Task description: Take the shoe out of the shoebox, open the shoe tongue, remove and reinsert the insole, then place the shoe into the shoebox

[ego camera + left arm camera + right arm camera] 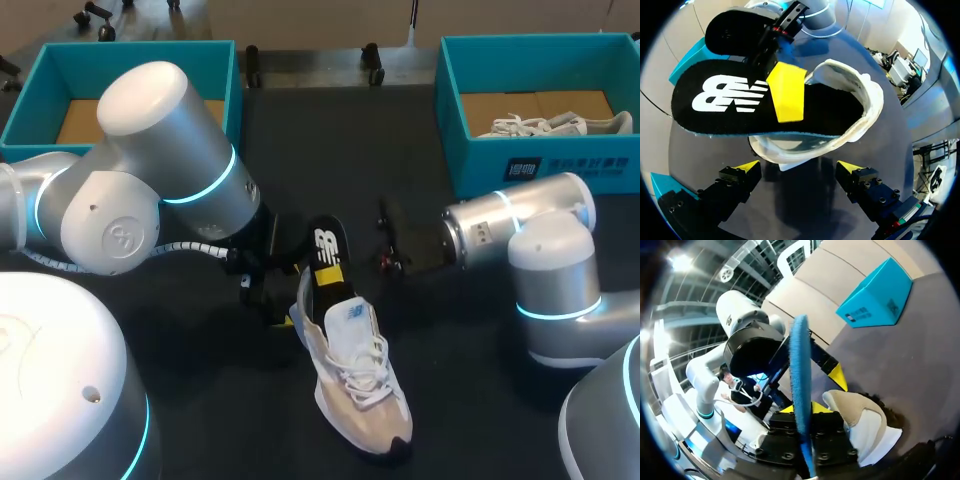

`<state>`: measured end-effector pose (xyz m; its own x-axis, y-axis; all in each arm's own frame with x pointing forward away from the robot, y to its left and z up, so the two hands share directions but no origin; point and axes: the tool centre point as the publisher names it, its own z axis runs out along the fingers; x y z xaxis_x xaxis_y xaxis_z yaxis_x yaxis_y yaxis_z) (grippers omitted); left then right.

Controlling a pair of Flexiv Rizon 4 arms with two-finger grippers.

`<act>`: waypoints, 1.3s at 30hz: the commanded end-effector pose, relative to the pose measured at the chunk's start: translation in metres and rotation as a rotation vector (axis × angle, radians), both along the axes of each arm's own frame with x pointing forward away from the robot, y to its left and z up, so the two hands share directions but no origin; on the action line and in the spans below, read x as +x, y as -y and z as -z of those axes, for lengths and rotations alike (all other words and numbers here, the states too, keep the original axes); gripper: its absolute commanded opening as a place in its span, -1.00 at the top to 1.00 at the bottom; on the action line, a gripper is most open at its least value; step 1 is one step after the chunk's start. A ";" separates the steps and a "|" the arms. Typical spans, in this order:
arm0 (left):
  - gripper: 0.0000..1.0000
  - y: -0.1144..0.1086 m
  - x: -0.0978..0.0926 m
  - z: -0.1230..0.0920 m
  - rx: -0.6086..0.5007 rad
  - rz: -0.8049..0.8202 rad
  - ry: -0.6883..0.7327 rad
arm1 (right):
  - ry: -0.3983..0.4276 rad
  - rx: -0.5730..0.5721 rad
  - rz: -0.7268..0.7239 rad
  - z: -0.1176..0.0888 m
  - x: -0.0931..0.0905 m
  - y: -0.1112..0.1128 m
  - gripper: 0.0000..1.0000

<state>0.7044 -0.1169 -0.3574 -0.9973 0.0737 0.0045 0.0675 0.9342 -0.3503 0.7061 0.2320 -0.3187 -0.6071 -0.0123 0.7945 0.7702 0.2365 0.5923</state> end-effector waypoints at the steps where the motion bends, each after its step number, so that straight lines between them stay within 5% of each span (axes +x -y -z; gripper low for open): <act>1: -1.00 0.000 -0.001 0.001 -0.001 0.000 0.003 | -0.016 0.001 0.003 0.007 -0.001 -0.002 1.00; 17: -1.00 0.000 -0.001 0.001 -0.001 0.000 0.003 | -0.165 -0.052 -0.047 0.026 -0.017 0.000 1.00; 24: -1.00 0.000 -0.001 0.001 -0.001 0.000 0.003 | -0.113 -0.062 -0.087 0.022 -0.019 -0.001 0.99; 26: -1.00 0.000 -0.001 0.001 -0.001 0.000 0.003 | -0.084 -0.065 -0.104 0.020 -0.019 -0.002 0.38; 28: -1.00 0.000 -0.001 0.001 -0.001 0.000 0.003 | -0.051 -0.070 -0.119 0.018 -0.019 -0.003 0.10; 30: -1.00 0.000 -0.001 0.001 -0.001 0.000 0.003 | -0.015 -0.070 -0.132 0.015 -0.020 -0.004 -0.52; 33: -1.00 0.000 -0.001 0.001 -0.001 0.000 0.003 | 0.015 -0.069 -0.132 0.011 -0.020 -0.003 -0.45; 36: -1.00 0.000 -0.001 0.001 -0.001 0.000 0.003 | 0.028 -0.055 -0.123 0.009 -0.017 -0.002 0.01; 39: -1.00 0.000 -0.001 0.001 -0.001 0.000 0.003 | 0.042 -0.036 -0.099 0.008 -0.015 -0.001 0.18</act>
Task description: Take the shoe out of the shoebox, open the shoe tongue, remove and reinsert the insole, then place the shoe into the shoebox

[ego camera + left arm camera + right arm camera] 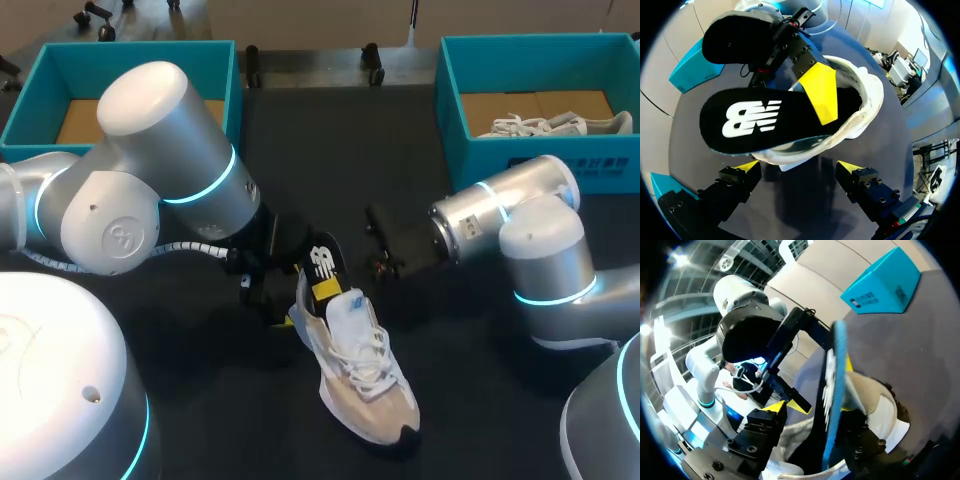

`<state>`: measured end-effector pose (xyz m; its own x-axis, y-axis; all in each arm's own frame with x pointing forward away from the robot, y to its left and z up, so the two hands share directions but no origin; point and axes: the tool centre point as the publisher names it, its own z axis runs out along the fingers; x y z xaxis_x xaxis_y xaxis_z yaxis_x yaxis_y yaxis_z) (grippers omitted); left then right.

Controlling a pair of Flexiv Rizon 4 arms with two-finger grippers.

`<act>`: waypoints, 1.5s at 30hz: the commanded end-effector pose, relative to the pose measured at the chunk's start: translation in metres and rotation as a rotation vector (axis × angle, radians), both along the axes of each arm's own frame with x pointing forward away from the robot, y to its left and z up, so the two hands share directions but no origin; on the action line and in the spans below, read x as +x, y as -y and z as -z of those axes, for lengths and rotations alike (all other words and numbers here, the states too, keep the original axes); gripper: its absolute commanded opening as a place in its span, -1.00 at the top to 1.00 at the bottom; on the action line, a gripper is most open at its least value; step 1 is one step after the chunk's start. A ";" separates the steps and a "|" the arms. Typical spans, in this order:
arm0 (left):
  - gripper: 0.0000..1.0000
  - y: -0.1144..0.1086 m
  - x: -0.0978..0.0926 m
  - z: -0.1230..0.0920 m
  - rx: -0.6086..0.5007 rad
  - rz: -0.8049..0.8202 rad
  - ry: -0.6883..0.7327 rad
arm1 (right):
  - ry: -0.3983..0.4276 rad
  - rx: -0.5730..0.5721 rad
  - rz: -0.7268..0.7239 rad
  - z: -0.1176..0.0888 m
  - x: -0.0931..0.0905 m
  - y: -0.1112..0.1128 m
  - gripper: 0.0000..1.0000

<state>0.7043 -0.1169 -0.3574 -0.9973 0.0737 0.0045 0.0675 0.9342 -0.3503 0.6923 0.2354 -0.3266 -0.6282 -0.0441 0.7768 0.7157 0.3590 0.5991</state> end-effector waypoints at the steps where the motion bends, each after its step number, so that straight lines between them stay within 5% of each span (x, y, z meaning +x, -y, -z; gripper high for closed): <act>1: -1.00 0.000 -0.001 0.001 -0.001 0.000 0.003 | 0.012 0.020 0.021 0.000 -0.001 0.002 0.19; 7: -1.00 0.000 -0.001 0.001 -0.001 0.000 0.003 | 0.034 0.035 0.050 -0.003 -0.002 0.001 0.30; 13: -1.00 0.000 -0.001 0.001 -0.001 0.000 0.003 | 0.066 0.038 0.064 -0.007 -0.004 0.000 0.20; 24: -1.00 0.000 -0.001 0.001 -0.001 0.000 0.003 | 0.098 0.075 0.064 -0.011 0.005 0.003 0.62; 27: -1.00 0.000 -0.001 0.001 -0.001 0.000 0.003 | 0.073 0.076 0.065 -0.010 0.008 0.003 1.00; 45: -1.00 0.000 -0.001 0.001 -0.001 0.000 0.003 | -0.126 -0.005 0.114 0.014 -0.007 0.002 1.00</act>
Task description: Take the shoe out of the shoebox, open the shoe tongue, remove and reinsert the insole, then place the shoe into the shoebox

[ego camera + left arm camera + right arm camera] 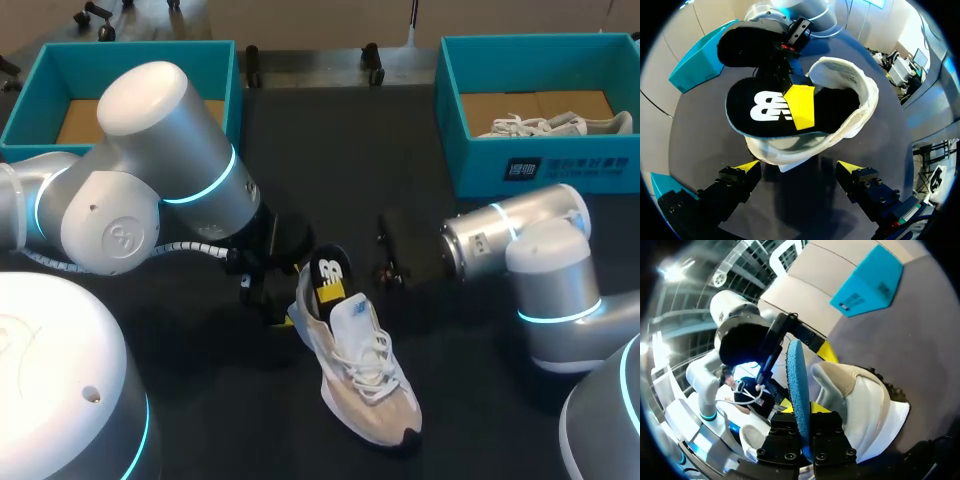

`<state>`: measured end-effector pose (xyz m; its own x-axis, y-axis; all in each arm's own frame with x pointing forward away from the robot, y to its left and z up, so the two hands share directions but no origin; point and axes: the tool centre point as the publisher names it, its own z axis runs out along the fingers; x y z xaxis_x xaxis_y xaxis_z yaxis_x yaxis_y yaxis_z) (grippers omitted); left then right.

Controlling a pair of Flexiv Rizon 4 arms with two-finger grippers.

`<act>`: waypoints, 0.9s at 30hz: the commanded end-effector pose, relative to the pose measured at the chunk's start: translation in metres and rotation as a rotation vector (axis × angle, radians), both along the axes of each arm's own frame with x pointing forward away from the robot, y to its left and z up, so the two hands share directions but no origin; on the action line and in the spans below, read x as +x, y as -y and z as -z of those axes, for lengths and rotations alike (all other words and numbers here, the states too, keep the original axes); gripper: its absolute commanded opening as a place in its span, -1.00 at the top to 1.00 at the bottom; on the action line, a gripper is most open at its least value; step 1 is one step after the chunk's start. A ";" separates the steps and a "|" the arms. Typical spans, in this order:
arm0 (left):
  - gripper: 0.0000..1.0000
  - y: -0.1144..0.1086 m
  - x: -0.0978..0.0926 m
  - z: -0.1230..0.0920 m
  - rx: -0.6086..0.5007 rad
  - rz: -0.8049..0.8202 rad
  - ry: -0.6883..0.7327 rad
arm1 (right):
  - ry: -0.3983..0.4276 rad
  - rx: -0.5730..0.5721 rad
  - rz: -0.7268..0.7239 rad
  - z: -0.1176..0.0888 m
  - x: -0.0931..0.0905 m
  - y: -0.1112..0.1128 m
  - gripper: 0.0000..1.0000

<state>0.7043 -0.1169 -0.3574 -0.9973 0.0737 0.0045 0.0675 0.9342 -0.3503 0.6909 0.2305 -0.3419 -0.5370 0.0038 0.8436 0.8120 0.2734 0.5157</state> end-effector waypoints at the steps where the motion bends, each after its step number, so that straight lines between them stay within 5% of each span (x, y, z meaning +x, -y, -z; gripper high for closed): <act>1: -1.00 0.000 -0.001 0.001 -0.001 0.000 0.003 | -0.024 -0.025 0.011 -0.001 -0.006 -0.003 1.00; 6: -1.00 0.000 -0.001 0.001 -0.001 0.000 0.003 | -0.033 -0.046 0.011 -0.002 -0.006 -0.003 1.00; 9: -1.00 0.000 -0.001 0.001 -0.001 0.000 0.003 | -0.004 -0.056 0.002 -0.006 -0.006 -0.005 0.52; 13: -1.00 0.000 -0.001 0.001 -0.001 0.000 0.003 | 0.057 -0.068 -0.012 -0.012 -0.006 -0.007 0.26; 27: -1.00 0.000 -0.001 0.001 -0.001 0.000 0.003 | 0.189 -0.065 -0.033 -0.023 0.000 -0.005 0.25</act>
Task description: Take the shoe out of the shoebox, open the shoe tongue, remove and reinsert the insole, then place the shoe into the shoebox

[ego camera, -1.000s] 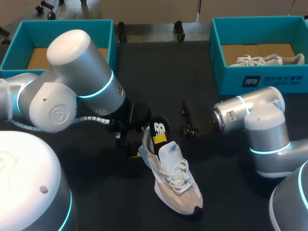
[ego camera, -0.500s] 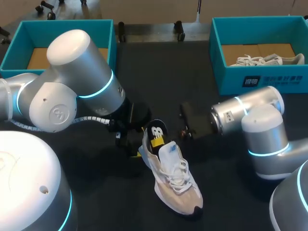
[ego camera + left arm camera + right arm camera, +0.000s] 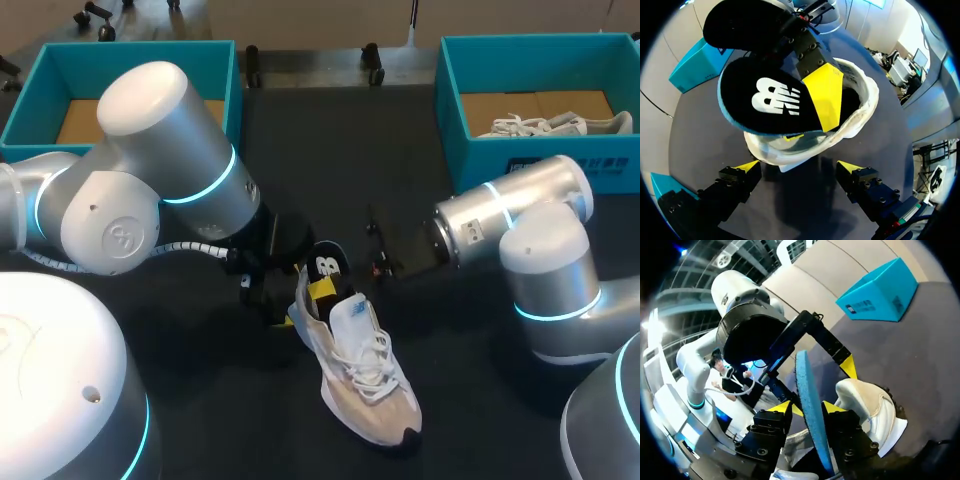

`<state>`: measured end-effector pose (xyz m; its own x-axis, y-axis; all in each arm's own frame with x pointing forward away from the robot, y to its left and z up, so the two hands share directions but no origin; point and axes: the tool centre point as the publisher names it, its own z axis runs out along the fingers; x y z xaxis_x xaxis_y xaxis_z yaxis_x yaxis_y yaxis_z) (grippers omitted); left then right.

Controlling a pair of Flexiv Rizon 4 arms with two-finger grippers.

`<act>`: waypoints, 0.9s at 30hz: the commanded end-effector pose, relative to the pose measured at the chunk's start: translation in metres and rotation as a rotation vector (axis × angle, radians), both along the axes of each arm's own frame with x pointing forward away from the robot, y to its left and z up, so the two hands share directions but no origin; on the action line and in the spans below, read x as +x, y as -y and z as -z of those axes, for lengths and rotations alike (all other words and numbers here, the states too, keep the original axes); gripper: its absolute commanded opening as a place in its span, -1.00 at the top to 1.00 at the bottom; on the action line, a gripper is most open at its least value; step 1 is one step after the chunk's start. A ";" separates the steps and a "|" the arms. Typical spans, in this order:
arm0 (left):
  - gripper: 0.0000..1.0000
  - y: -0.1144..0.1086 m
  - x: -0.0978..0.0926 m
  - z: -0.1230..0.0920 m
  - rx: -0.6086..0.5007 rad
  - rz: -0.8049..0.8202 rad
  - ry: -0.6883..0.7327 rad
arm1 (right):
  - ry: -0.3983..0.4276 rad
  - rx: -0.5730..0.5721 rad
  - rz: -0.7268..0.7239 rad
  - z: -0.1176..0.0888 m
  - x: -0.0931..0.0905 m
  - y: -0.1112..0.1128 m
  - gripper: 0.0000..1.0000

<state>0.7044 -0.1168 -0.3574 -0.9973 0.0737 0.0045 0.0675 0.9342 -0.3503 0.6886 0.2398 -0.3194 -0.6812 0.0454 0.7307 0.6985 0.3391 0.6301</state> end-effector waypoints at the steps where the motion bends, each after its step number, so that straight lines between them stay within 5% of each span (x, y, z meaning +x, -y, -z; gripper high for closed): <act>1: -1.00 0.000 -0.001 0.001 -0.001 0.001 0.003 | 0.008 0.011 -0.006 0.000 0.003 0.005 0.25; 6: -1.00 0.000 -0.001 0.001 -0.001 0.001 0.003 | 0.029 0.033 -0.014 -0.001 0.008 0.007 0.37; 9: -1.00 0.000 -0.001 0.001 -0.001 0.001 0.003 | 0.030 0.039 -0.013 -0.001 0.011 0.009 1.00; 27: -1.00 0.000 -0.001 0.001 -0.001 0.001 0.003 | -0.162 0.002 0.012 0.024 -0.005 0.004 1.00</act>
